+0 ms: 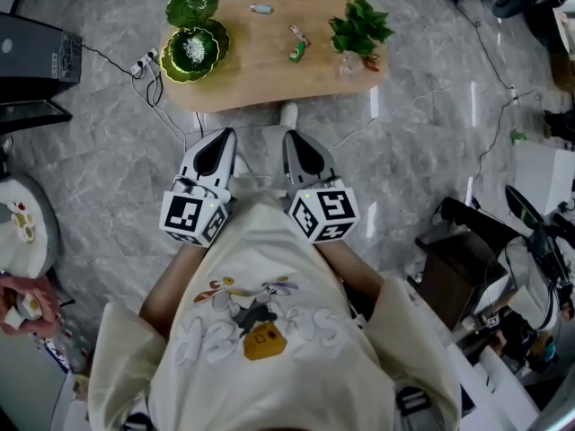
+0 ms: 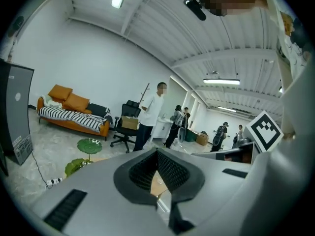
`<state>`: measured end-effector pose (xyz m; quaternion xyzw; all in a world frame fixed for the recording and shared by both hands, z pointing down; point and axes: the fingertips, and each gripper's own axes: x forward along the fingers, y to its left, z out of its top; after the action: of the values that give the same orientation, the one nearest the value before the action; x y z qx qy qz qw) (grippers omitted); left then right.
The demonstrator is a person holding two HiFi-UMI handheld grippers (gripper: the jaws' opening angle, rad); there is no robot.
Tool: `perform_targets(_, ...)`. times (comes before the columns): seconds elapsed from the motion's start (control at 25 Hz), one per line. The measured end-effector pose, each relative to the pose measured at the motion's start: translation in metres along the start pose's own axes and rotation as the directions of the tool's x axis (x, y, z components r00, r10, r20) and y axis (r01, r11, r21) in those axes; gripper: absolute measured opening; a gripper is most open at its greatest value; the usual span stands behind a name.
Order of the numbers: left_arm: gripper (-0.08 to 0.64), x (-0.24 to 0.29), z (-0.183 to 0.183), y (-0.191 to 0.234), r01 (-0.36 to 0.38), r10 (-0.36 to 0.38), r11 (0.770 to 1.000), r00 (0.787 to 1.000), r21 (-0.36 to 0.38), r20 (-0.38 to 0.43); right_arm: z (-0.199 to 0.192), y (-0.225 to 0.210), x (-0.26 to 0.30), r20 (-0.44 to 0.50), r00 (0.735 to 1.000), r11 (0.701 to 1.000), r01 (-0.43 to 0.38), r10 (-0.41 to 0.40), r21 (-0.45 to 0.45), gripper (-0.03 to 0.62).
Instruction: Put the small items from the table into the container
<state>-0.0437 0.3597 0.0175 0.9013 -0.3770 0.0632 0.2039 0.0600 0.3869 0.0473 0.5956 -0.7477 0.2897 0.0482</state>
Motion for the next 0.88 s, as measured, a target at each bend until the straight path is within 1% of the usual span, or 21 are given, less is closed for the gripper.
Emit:
perform_targets(0.12,-0.001,0.033,0.004,0.009,-0.017,0.017,1.0,1.0,0.0,-0.023,0.015,-0.023,0.027,-0.029,1.0,1.0,-0.003,0.004,0.02,0.005)
perform_targets(0.28,0.0,0.074,0.012,0.014,-0.051,0.052,0.998,0.997,0.02,-0.054,0.048,-0.051,0.058,-0.041,0.998,0.999,-0.044,0.044,-0.02,0.005)
perform_targets(0.4,0.0,0.115,0.021,0.015,-0.073,0.076,0.996,0.994,0.043,-0.08,0.066,-0.077,0.084,-0.084,0.994,0.997,-0.07,0.066,-0.042,0.005)
perform_targets(0.48,0.0,0.141,0.025,0.018,-0.099,0.101,0.995,0.991,0.027,-0.092,0.073,-0.092,0.098,-0.126,0.988,0.994,-0.099,0.092,-0.054,0.005)
perform_targets(0.64,0.0,0.184,0.026,0.031,-0.149,0.147,0.989,0.982,-0.009,-0.12,0.079,-0.112,0.127,-0.198,0.968,0.985,-0.167,0.156,-0.042,0.005)
perform_targets(0.76,0.0,0.21,0.016,0.047,-0.184,0.177,0.982,0.974,-0.037,-0.142,0.073,-0.125,0.154,-0.227,0.955,0.978,-0.205,0.193,-0.033,0.005)
perform_targets(0.88,-0.001,0.229,-0.001,0.064,-0.198,0.184,0.978,0.968,-0.067,-0.173,0.058,-0.138,0.178,-0.26,0.947,0.98,-0.197,0.187,-0.01,0.005)
